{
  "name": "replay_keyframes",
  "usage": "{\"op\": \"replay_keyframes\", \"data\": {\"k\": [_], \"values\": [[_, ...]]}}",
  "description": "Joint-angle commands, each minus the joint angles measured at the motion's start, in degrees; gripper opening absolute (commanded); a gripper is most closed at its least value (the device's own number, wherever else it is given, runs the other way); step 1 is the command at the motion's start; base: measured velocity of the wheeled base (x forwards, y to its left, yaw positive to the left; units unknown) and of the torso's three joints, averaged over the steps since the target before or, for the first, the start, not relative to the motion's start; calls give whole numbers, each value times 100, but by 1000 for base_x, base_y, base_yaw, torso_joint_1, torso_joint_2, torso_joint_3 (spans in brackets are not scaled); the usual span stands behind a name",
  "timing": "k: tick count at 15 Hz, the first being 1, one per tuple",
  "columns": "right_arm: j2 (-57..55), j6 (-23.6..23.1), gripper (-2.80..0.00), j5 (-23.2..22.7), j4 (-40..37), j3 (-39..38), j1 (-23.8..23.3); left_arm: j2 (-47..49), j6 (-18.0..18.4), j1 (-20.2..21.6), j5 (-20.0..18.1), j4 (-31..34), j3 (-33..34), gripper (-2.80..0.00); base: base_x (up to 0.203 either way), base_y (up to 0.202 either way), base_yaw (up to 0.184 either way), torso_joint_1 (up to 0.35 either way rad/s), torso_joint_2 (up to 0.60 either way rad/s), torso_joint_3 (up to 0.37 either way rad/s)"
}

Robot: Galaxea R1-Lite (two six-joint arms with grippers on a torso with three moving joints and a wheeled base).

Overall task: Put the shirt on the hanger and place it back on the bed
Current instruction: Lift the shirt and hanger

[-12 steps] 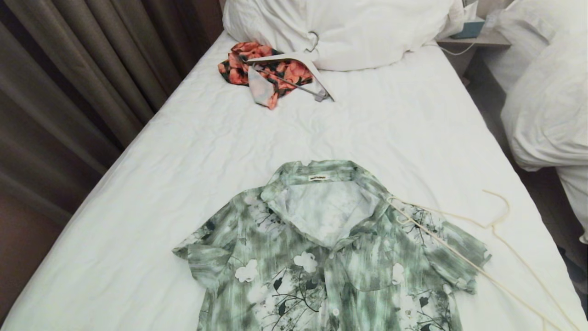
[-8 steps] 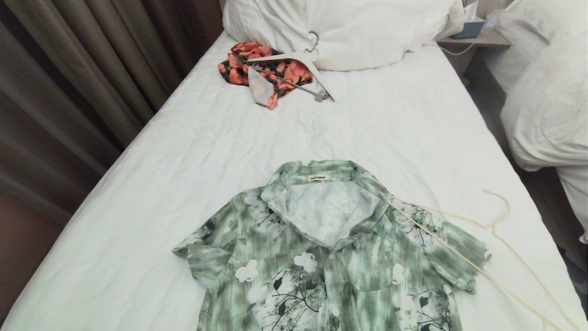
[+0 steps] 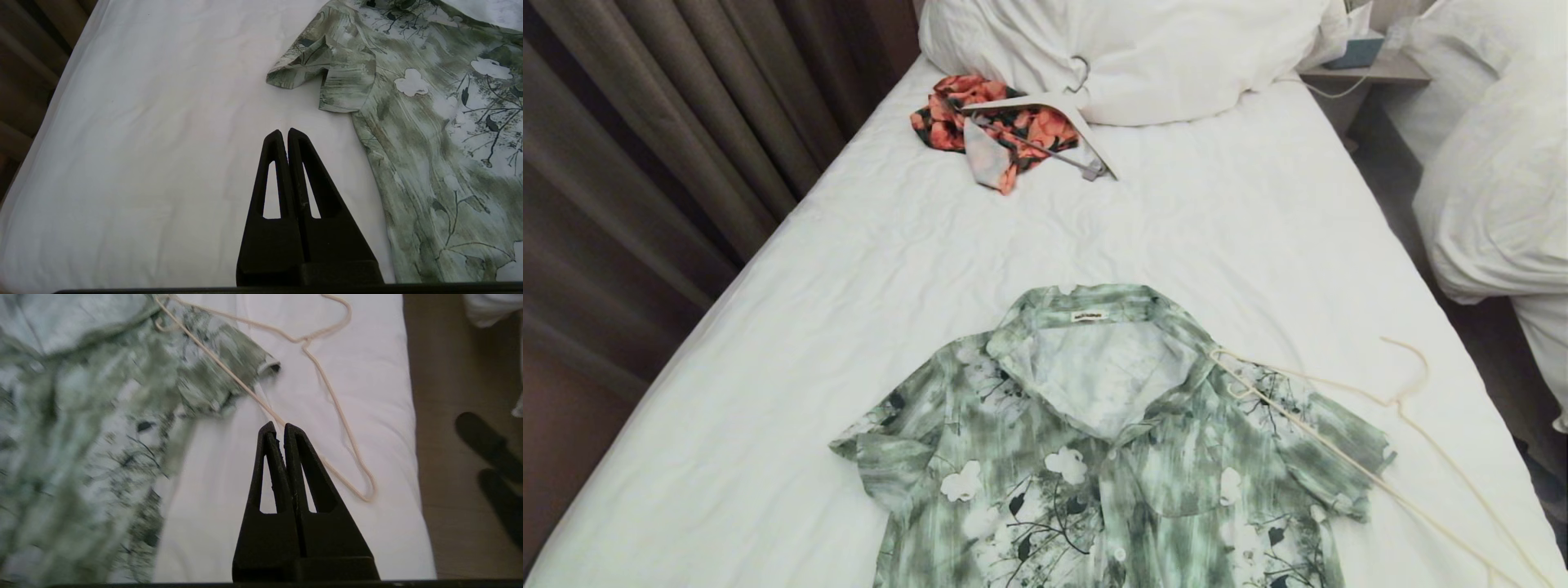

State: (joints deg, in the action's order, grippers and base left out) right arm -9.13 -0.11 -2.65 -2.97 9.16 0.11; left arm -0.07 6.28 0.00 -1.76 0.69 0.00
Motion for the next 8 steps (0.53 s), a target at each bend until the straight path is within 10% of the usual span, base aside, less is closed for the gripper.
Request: {"op": "replay_keyframes", "data": {"k": [1, 8], "values": [[-915, 279, -280, -69, 4, 349, 6, 7, -3, 0, 0, 2, 0, -280, 0, 0, 0, 0, 0, 0], [-4876, 2176, -280, -404, 422, 2011, -386, 7, 5, 0, 0, 2, 0, -280, 0, 0, 0, 0, 0, 0]]}}
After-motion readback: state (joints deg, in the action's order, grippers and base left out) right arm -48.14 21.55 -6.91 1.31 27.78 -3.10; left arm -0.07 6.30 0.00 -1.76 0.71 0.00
